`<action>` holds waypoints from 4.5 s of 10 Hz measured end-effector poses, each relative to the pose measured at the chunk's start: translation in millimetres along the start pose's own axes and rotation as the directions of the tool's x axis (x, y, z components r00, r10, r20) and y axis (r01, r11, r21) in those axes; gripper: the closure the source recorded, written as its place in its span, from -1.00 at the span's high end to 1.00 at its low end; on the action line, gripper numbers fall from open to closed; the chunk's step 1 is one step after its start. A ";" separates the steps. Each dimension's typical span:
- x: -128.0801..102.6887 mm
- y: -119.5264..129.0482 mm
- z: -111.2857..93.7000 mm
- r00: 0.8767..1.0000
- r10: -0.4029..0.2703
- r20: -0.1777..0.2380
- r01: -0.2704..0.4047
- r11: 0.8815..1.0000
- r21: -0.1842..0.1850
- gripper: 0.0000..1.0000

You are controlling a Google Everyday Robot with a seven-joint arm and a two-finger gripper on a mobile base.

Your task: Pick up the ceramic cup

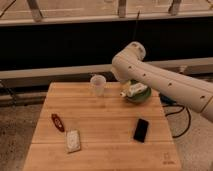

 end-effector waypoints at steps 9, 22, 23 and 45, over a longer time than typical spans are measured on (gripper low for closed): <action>-20.0 -19.1 37.5 0.997 -0.053 0.052 0.052 0.998 0.030 0.60; -39.3 -22.3 95.7 0.981 -0.141 0.136 0.138 0.990 0.029 0.60; -39.9 -22.6 98.8 0.979 -0.144 0.142 0.142 0.990 0.028 0.60; -48.4 -14.0 148.7 0.958 -0.197 0.210 0.207 0.978 -0.025 0.58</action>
